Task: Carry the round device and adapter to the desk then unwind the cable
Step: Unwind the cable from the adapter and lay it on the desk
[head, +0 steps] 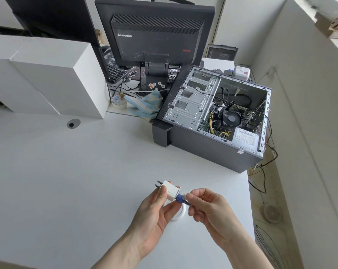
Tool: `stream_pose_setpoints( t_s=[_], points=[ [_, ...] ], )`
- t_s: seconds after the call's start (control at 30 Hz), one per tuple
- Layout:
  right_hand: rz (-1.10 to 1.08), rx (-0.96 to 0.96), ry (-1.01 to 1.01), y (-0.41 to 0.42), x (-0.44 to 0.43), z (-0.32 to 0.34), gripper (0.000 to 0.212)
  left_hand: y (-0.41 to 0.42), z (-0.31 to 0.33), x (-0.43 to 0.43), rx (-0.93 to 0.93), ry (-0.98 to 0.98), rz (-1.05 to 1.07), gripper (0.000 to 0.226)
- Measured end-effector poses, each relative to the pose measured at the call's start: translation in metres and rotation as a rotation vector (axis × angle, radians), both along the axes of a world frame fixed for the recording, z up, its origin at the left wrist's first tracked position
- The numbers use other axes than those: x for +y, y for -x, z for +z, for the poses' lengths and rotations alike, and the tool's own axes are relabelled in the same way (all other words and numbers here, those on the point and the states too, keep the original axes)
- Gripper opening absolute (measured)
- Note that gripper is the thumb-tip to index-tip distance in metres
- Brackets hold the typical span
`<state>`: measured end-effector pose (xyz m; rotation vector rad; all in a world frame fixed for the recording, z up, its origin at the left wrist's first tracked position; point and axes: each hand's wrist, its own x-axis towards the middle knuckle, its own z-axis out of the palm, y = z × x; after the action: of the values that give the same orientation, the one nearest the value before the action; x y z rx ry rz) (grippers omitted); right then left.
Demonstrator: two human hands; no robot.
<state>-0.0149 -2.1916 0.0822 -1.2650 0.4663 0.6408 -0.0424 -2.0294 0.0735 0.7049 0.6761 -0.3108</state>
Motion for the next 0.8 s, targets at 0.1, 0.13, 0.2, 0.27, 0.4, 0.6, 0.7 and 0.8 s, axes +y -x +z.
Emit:
stream_pose_setpoints(
  t_s=[0.1, 0.13, 0.2, 0.27, 0.4, 0.6, 0.7, 0.8],
  points=[
    [-0.029, 0.024, -0.016, 0.0016, -0.0016, 0.0017, 0.012, -0.0017, -0.0004, 0.0021, -0.006, 0.004, 0.014, 0.038],
    [-0.035, 0.033, -0.015, 0.0029, -0.0033, 0.002, 0.012, -0.0024, -0.0005, 0.0029, -0.004, 0.005, 0.021, 0.038],
    [-0.034, 0.04, -0.009, 0.0054, -0.0074, 0.0017, 0.007, -0.0034, -0.0003, 0.0043, -0.002, 0.004, 0.03, 0.039],
    [-0.015, 0.035, 0.002, 0.0061, -0.0093, 0.0011, 0.006, -0.0035, 0.0, 0.0048, -0.004, 0.0, 0.027, 0.037],
    [0.024, 0.027, 0.046, 0.0022, -0.0069, 0.0024, 0.008, -0.0029, 0.001, 0.0023, -0.007, 0.002, 0.008, 0.036],
    [0.045, 0.047, 0.119, -0.0015, -0.0009, 0.0024, 0.008, -0.0029, 0.0048, 0.0001, -0.02, -0.001, -0.036, 0.041],
    [0.049, 0.082, 0.131, -0.0013, 0.0001, 0.0005, 0.006, -0.0028, 0.0055, -0.0008, -0.015, 0.012, -0.048, 0.041],
    [0.094, 0.12, 0.154, -0.001, -0.0011, 0.0005, 0.007, -0.0019, 0.006, 0.0001, -0.014, 0.019, -0.05, 0.04]
  ],
)
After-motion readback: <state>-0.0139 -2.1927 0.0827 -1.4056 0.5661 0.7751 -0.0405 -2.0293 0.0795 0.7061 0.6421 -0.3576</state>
